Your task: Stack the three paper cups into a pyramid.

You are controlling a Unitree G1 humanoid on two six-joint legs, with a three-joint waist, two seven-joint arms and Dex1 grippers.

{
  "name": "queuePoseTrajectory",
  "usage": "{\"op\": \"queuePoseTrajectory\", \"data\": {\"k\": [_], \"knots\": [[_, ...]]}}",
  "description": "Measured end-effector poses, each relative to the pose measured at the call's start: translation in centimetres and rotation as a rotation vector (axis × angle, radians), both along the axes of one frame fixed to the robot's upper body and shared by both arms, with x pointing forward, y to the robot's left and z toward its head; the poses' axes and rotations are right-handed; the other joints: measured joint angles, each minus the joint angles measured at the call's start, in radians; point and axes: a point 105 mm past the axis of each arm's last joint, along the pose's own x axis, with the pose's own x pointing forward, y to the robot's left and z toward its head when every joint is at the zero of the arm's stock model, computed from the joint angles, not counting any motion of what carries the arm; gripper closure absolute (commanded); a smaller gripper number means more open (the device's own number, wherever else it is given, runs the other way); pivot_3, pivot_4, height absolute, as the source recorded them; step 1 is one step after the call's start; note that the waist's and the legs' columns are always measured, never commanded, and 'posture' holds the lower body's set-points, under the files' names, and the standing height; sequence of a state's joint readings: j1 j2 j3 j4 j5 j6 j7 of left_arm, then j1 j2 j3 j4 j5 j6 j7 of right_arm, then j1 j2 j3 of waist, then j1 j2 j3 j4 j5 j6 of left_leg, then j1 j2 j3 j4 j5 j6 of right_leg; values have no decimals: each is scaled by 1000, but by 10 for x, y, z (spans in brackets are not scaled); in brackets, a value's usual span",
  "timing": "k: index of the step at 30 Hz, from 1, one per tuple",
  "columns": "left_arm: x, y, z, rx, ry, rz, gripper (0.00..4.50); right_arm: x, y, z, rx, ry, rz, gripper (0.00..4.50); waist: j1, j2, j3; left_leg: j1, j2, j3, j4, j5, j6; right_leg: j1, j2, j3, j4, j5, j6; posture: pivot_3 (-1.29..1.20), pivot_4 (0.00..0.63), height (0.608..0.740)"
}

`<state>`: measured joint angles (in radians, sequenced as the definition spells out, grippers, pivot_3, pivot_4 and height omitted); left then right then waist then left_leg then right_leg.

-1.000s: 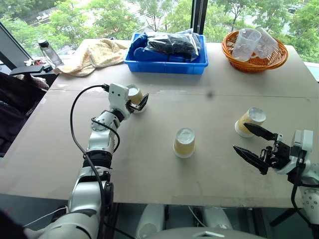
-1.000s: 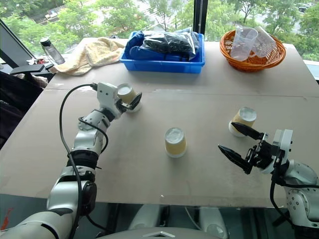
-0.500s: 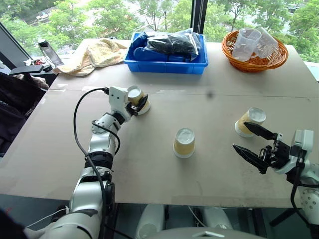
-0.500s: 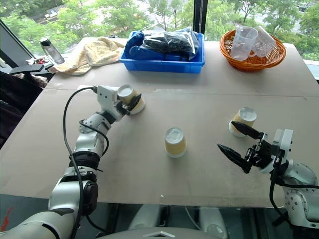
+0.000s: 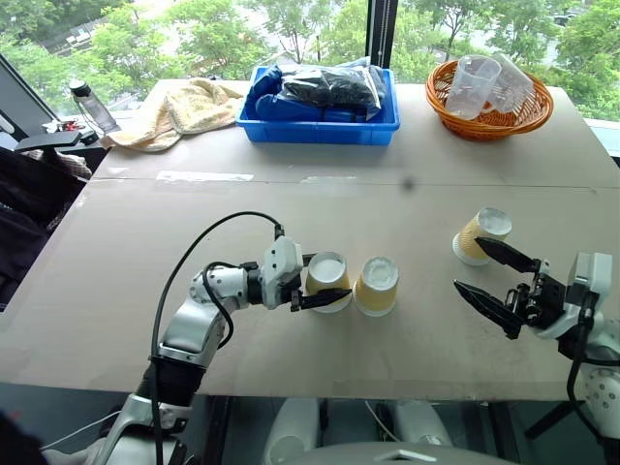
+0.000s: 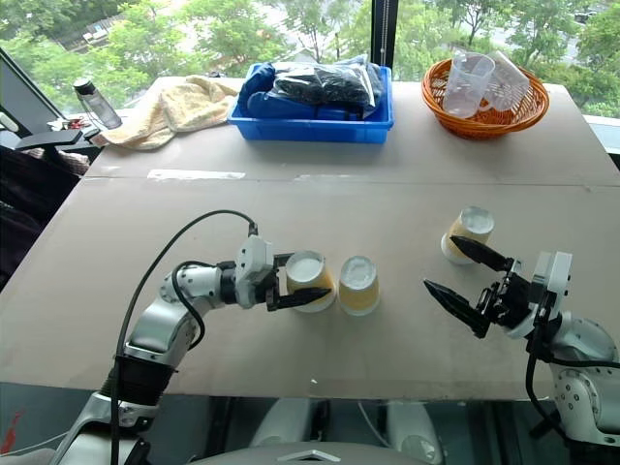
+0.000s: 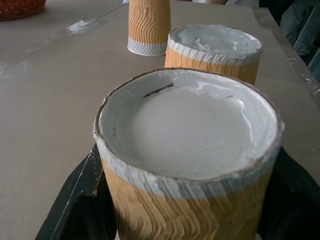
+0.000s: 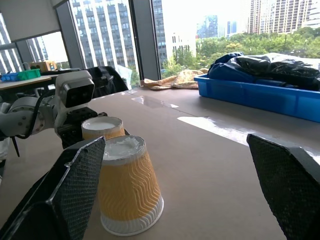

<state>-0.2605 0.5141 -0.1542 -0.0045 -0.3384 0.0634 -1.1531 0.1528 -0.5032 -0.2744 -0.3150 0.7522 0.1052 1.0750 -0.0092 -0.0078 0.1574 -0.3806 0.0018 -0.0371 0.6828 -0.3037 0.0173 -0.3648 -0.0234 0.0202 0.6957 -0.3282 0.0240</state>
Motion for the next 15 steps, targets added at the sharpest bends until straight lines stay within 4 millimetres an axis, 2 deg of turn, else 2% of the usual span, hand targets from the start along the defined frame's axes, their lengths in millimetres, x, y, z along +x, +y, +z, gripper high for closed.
{"op": "queuePoseTrajectory", "data": {"k": [3,4,6,7,12,15], "knots": [[2,1,-1,0,-15,1,1941,-1,0,-1,-1,4,-1,0,0,0,0,1,0,0,0,0,0,1,0,0,0,0,0,0,150,740],[2,1,-1,-2,-16,2,915,-1,0,-1,-1,6,-2,0,0,0,0,1,0,0,0,0,0,1,0,0,0,0,0,0,150,740],[3,2,-3,2,-8,10,227,-1,0,-1,-1,6,-2,0,0,0,0,1,0,0,0,0,0,1,0,0,0,0,0,0,150,740],[4,4,-8,12,11,24,45,-1,0,-1,-2,5,-2,0,-1,1,0,1,0,0,0,0,0,1,0,0,0,0,0,0,150,740],[2,7,-12,13,34,34,45,-1,-1,-1,-3,6,-9,0,-1,1,0,0,0,0,0,0,0,0,0,0,0,0,0,0,150,740],[-1,10,-1,-21,13,35,45,-1,-7,-2,-7,11,-40,0,-1,1,0,0,0,0,0,0,0,0,0,0,0,0,0,0,150,740]]}}
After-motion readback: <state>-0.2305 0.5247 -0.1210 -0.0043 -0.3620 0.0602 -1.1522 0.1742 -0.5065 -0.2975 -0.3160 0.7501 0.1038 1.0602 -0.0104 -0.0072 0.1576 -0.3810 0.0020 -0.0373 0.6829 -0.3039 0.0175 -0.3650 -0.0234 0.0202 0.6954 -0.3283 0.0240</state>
